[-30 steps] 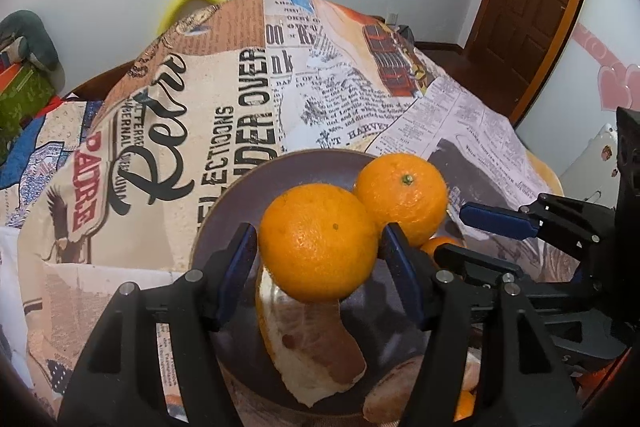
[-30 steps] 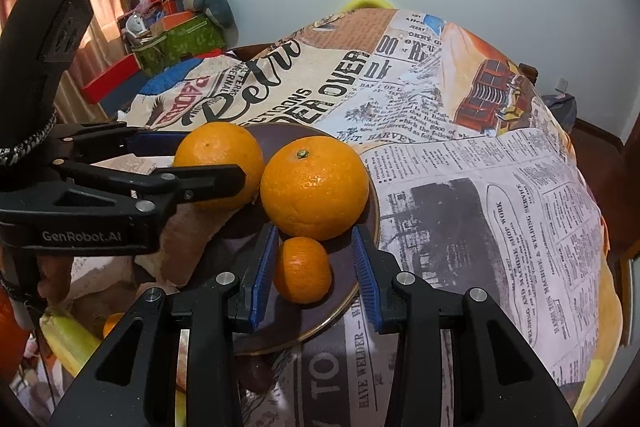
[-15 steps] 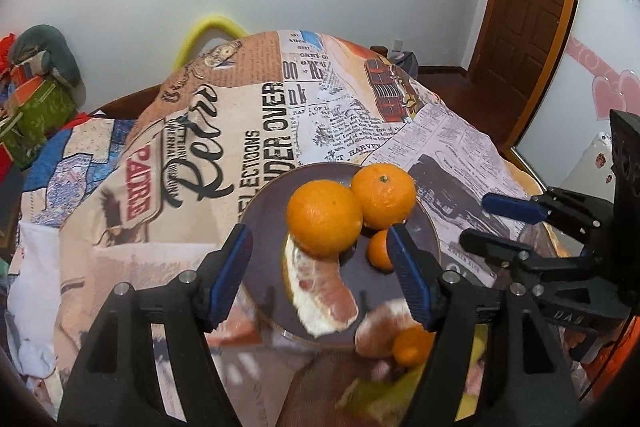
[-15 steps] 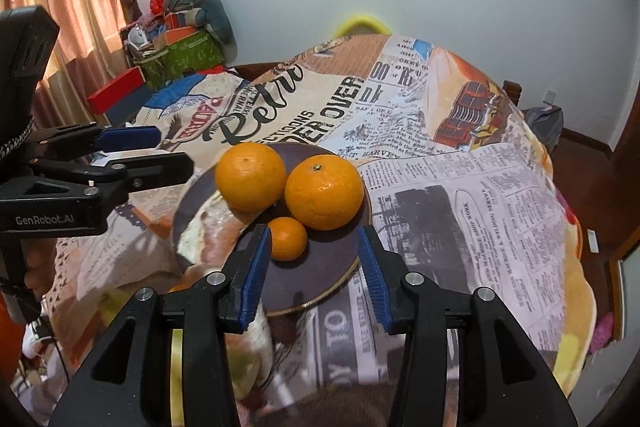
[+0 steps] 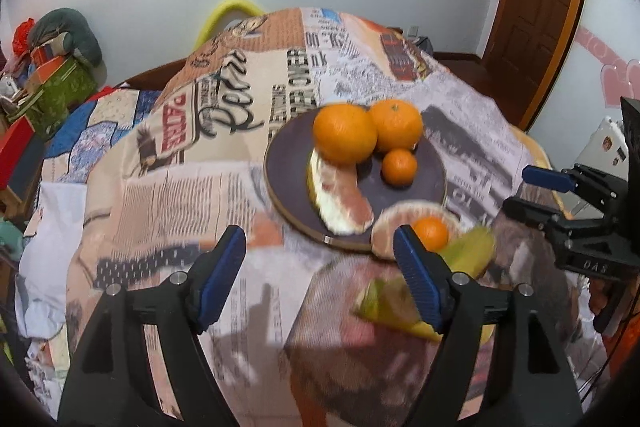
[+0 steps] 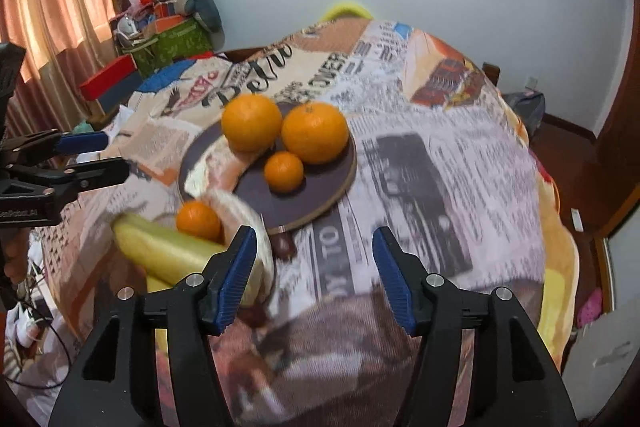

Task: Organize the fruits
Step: 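Move both tools toward the yellow-green cylindrical pieces beside the plate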

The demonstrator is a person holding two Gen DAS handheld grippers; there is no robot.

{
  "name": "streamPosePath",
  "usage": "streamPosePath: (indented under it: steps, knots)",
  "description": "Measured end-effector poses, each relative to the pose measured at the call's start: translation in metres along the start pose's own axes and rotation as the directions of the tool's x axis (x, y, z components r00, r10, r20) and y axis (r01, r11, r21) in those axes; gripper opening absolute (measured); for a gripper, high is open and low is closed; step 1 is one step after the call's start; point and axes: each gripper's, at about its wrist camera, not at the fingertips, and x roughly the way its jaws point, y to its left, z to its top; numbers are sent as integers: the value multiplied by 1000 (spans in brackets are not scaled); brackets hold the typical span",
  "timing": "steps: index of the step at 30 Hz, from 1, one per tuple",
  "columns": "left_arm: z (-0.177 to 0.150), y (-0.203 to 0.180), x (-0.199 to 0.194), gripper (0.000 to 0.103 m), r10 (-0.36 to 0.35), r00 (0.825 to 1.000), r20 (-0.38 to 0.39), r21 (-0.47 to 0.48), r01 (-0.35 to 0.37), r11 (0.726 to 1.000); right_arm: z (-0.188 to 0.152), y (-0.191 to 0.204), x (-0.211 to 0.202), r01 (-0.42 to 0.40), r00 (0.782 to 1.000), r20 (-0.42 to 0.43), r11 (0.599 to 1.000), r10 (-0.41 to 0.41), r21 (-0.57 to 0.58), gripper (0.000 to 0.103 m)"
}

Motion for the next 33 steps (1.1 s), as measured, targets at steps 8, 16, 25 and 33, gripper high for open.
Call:
streamPosePath:
  steps: [8,16,25,33]
  knots:
    - [-23,5,5,80,15,999,-30,-37,-16,999,-19,-6,18,13,997,-79,999,-10,33,57]
    - [-33,6,11,80,11,998,-58,-58,-15,998,-21,5,20,8,997,-80,1000,-6,17,57]
    - [-28,-7,9,79,9,999,-48,-41,-11,999,-29,0,-3,11,999,-50,999,-9,31,56]
    - [-25,-32,16,79,-7,998,-60,-1,7,1000,-54,-6,-29,30,998,-52,999,-28,38,56]
